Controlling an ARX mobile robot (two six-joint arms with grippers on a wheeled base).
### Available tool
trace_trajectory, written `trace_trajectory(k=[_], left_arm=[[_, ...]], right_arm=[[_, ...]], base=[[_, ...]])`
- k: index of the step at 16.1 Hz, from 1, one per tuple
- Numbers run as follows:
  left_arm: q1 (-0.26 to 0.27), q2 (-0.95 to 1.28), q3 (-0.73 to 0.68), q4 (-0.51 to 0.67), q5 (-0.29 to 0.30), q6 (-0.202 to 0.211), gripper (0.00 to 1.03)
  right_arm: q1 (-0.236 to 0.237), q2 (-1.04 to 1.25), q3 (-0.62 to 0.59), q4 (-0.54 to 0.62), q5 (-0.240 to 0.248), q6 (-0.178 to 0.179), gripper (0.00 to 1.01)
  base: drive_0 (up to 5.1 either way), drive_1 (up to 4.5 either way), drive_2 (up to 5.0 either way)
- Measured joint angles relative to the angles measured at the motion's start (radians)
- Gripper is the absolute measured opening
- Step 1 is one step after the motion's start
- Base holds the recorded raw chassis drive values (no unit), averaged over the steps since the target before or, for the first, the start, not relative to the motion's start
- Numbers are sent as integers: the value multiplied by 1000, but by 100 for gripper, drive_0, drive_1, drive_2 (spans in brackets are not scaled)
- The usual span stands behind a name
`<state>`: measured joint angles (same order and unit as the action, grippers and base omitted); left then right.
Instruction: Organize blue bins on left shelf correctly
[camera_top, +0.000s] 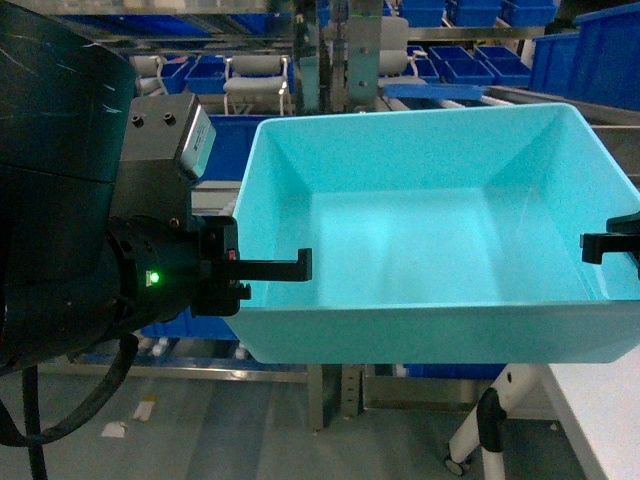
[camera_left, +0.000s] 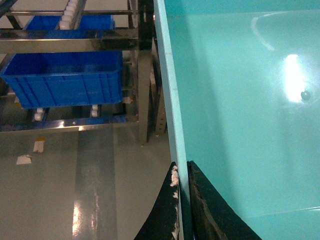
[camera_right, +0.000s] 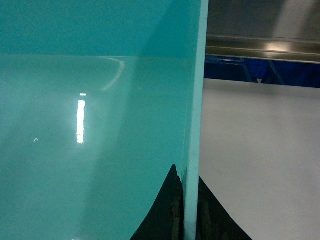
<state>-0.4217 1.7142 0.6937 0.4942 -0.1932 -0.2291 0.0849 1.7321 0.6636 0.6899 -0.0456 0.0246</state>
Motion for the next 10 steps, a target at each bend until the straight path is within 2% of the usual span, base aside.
trace_trajectory(k=[10], left_arm=[[0, 0, 0, -1, 2, 0, 2]], right_arm=[[0, 0, 0, -6, 0, 0, 2]], base=[[-456, 403, 63]])
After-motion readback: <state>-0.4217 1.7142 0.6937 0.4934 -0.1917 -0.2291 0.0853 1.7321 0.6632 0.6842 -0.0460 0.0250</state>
